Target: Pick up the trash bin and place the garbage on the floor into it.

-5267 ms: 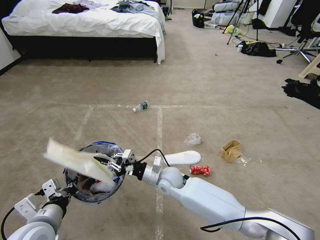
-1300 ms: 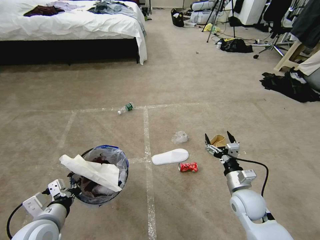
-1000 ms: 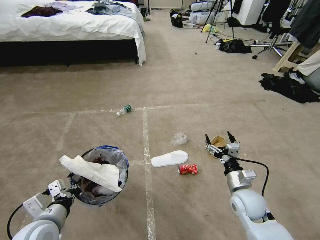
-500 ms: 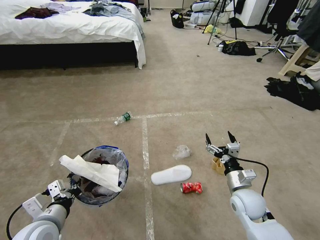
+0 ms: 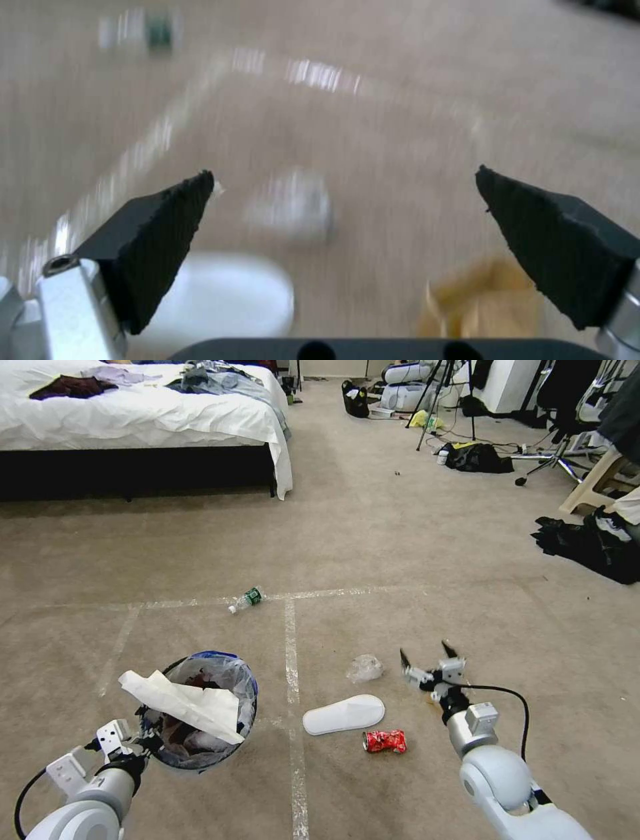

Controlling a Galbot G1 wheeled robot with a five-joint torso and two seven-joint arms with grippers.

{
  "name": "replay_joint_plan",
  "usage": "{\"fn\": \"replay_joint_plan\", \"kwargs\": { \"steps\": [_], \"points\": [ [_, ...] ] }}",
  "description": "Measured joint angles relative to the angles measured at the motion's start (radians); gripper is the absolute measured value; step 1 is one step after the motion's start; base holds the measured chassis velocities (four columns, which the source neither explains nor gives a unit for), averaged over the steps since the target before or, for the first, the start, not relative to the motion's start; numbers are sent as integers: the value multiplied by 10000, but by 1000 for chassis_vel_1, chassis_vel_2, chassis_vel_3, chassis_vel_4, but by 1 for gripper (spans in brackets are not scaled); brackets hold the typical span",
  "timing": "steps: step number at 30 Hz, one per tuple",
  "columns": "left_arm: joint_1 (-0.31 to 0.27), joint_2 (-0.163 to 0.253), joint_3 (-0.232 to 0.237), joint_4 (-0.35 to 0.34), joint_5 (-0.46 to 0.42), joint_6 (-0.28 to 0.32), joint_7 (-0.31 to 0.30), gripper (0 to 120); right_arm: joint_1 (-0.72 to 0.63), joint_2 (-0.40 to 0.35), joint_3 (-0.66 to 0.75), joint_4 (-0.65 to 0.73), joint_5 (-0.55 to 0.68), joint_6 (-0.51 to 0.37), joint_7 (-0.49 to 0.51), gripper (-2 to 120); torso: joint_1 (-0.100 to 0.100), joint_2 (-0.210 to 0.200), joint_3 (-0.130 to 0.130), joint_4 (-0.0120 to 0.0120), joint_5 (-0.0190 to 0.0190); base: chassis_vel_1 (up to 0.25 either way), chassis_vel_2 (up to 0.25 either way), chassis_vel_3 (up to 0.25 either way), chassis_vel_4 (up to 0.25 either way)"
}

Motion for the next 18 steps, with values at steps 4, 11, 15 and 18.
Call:
{"fn": "replay_joint_plan", "kwargs": {
  "steps": [4,11,15,18],
  "points": [
    [-65,-12,-18,85,-12,-23,0,0,73,-846,-351,225,189,-2109,-575,100,-1,0,0,1,1,0,0,0,0],
    [-161,-4,-54,141,-96,-40,0,0,847,-1681,-772,111,-413,-4837,-3067,100,0,0,0,2,0,0,0,0,0],
    [-246,10,-64,229,-130,-76,-9,0,1448,-1908,-979,-588,-2151,-5250,-5418,100,0,-1,2,3,1,0,0,0,0],
    [-311,39,-30,359,-141,-97,-24,0,1835,-1836,-1197,-1320,-2682,-5252,-5877,99,0,0,2,1,1,0,0,0,0]
  ]
}}
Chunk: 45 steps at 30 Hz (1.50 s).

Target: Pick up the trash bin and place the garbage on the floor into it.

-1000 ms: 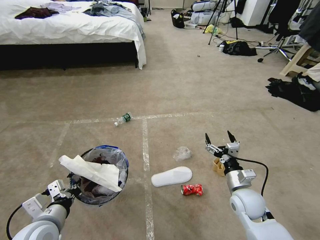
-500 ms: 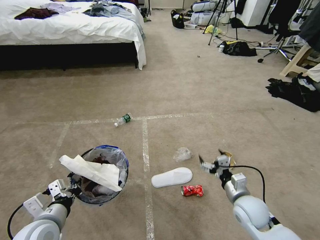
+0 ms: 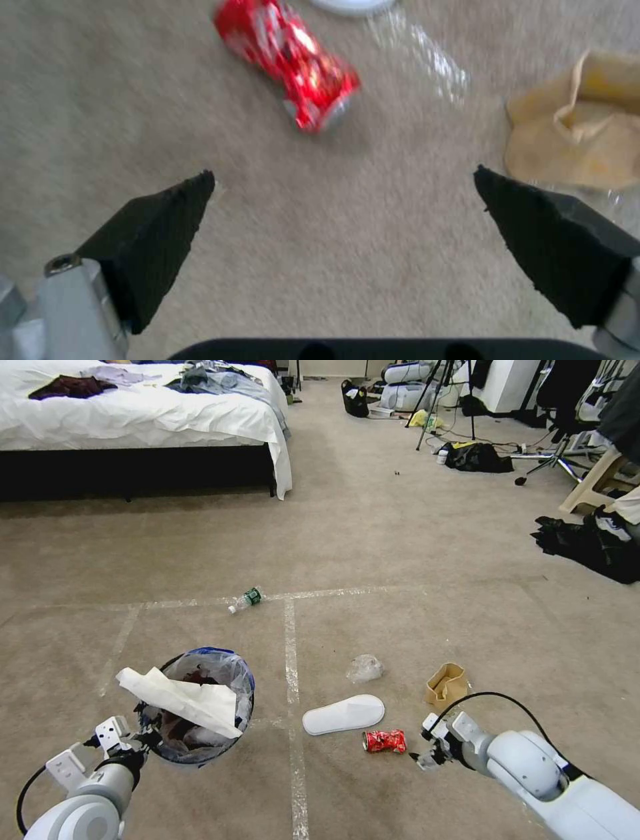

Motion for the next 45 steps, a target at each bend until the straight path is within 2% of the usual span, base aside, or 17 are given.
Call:
{"fn": "replay_joint_plan", "kwargs": {
  "steps": [5,11,12,14,17,23,26,34,45],
  "points": [
    [-12,-20,5,29,2,-8,-13,0,349,185,-291,-635,-155,143,0,99,0,0,0,1,-2,0,0,0,0],
    [52,-118,15,21,56,-12,-32,0,979,707,-767,-1894,-499,900,32,93,0,0,0,1,-1,0,0,0,0],
    [116,-159,17,-19,103,-14,-38,0,1265,900,-995,-2471,-635,1254,34,89,1,0,0,2,-1,0,0,0,0],
    [152,-181,16,-58,126,-16,-38,0,1434,1012,-1129,-2788,-676,1462,55,92,0,0,0,1,-1,0,0,0,0],
    [280,-243,-21,-200,159,-22,-44,0,1875,1270,-1565,-3606,-779,2234,169,93,0,-1,0,1,-2,0,0,0,0],
    [376,-307,-59,-296,199,-40,-45,0,2187,1413,-1894,-3899,-776,2686,215,93,0,0,0,2,-2,0,0,0,0],
    [408,-388,-83,-377,253,-53,-45,0,2492,1432,-2394,-4036,-831,3270,193,93,0,0,0,1,-3,0,0,0,0],
    [446,-445,-142,-501,265,-76,-44,0,3000,1426,-3331,-4218,-899,3486,65,93,1,0,0,1,-3,0,0,0,0],
    [562,-545,-204,-580,351,-116,-29,0,3969,1902,-4148,-5401,-1069,4203,-27,92,1,0,0,1,-2,0,0,0,0]
  ]
}}
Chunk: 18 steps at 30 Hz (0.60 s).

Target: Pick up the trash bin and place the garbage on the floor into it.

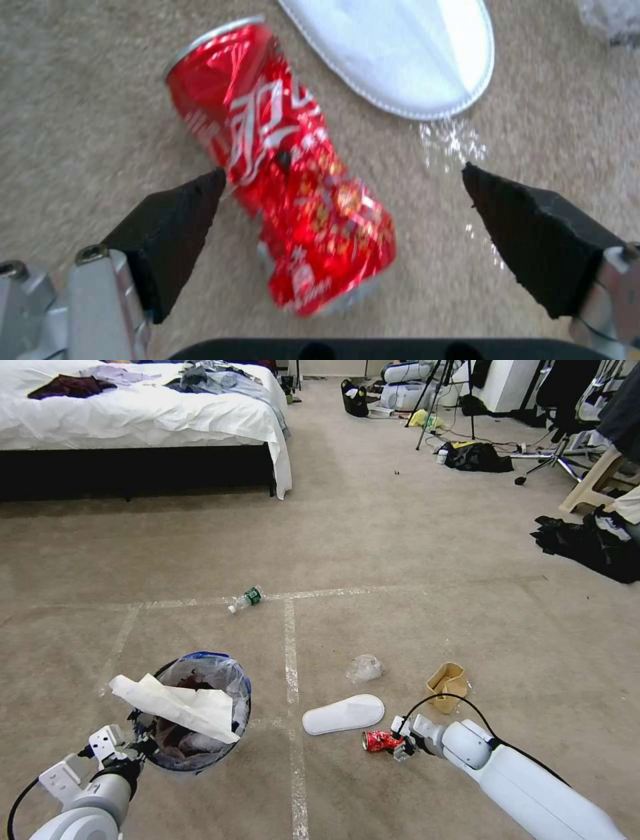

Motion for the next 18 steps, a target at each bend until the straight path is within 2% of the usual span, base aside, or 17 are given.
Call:
{"fn": "replay_joint_plan", "kwargs": {
  "steps": [12,15,16,18],
  "points": [
    [8,17,-128,-8,-30,-1,3,0,188,404,-410,-475,17,205,190,85,0,0,0,1,1,0,0,0,0],
    [-56,28,-94,52,-33,-2,4,0,75,442,-411,-504,21,232,283,70,0,0,0,1,0,0,0,0,0],
    [-56,28,-94,52,-33,-2,4,0,75,442,-411,-504,21,232,283,70,0,0,0,1,0,0,0,0,0],
    [-83,44,-77,77,-44,-3,1,0,-19,457,-384,-551,19,279,320,59,0,0,0,0,0,0,0,0,0]
  ]
}}
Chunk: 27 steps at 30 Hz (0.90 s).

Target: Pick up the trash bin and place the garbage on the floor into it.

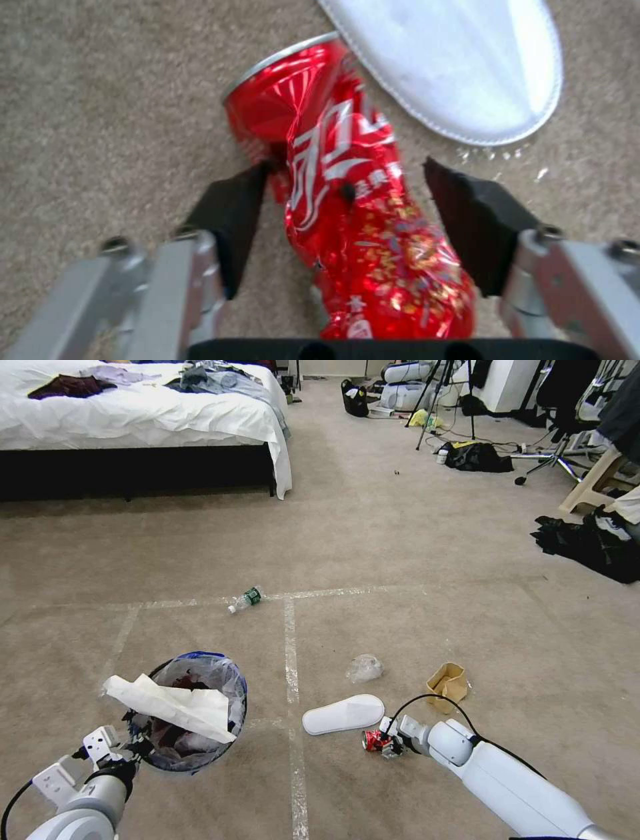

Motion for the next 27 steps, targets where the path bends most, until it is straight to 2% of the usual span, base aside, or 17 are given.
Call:
{"fn": "replay_joint_plan", "kwargs": {
  "steps": [1,3,4,5,12,13,15,17,18,27],
  "points": [
    [0,0,0,0,0,0,0,0,0,0,0,0,0,0,0,59,0,0,0,0,0,0,0,0,0],
    [-10,20,9,24,-9,0,-4,0,-101,1,77,-12,1,71,26,48,0,0,-1,0,-3,0,0,0,0],
    [-10,20,9,24,-9,0,-4,0,-101,1,77,-12,1,71,26,48,0,0,-1,0,-3,0,0,0,0],
    [-19,24,17,28,-12,0,-6,0,-146,-3,125,-5,7,102,42,42,0,0,-2,-1,-5,0,0,0,0],
    [-40,12,61,41,-13,0,-11,0,-290,-11,232,6,28,217,131,28,0,0,0,2,3,0,0,0,0],
    [-40,11,66,46,-9,0,-14,0,-330,-6,242,8,41,241,158,23,0,-1,1,0,9,0,0,0,0],
    [-34,11,67,47,-6,0,-16,0,-390,-8,309,29,95,301,246,11,0,0,0,0,-2,0,0,0,0],
    [-30,11,67,47,-6,0,-16,0,-419,-7,319,34,119,325,286,8,0,0,0,0,-1,0,0,0,0],
    [-28,6,68,47,4,0,-18,0,-478,-7,371,38,155,417,368,1,0,0,0,1,0,0,0,0,0],
    [7,-38,134,40,85,-14,-18,0,-768,-70,653,144,266,618,646,0,0,0,0,1,1,0,0,0,0]
  ]
}}
